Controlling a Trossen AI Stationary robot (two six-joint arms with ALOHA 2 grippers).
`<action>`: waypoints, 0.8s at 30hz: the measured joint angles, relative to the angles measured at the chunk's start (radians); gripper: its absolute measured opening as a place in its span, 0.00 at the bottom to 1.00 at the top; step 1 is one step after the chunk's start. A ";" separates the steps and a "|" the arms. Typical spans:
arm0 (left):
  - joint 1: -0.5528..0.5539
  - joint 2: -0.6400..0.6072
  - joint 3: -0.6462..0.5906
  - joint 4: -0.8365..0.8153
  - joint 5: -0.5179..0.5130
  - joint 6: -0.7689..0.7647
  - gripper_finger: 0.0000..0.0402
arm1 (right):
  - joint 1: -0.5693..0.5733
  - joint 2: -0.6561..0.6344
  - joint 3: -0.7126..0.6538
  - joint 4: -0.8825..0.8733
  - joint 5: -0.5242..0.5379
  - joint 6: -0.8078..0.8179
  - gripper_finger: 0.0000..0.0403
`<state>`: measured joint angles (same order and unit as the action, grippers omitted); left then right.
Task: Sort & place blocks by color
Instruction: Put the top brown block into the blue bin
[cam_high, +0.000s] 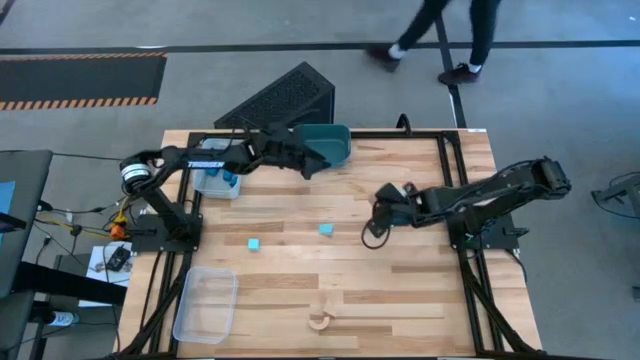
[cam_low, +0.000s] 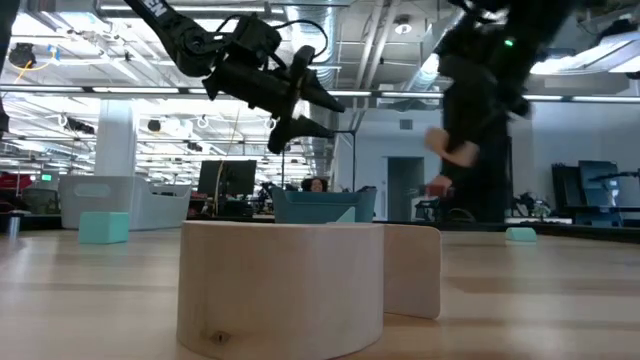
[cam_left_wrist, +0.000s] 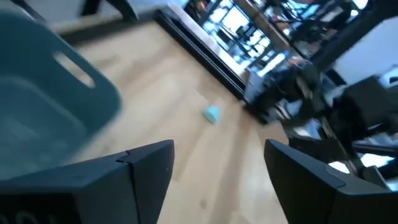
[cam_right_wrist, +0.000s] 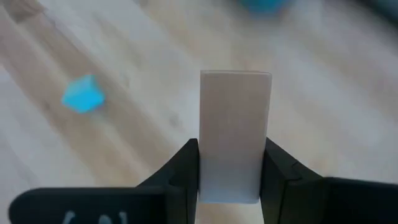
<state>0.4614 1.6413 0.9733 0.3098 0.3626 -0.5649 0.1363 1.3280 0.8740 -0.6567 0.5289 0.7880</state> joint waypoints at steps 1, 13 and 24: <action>-0.012 0.007 0.000 0.007 0.008 -0.017 0.60 | -0.003 0.005 0.023 -0.004 0.031 -0.077 0.28; -0.175 0.012 0.000 0.134 -0.101 -0.008 0.65 | -0.054 0.090 0.190 0.074 0.157 -0.630 0.28; -0.183 0.014 0.000 0.163 -0.178 -0.087 0.68 | -0.060 0.187 0.293 0.140 0.149 -0.821 0.30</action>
<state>0.2787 1.6554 0.9733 0.4729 0.1846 -0.6518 0.0761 1.5147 1.1668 -0.5169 0.6777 -0.0334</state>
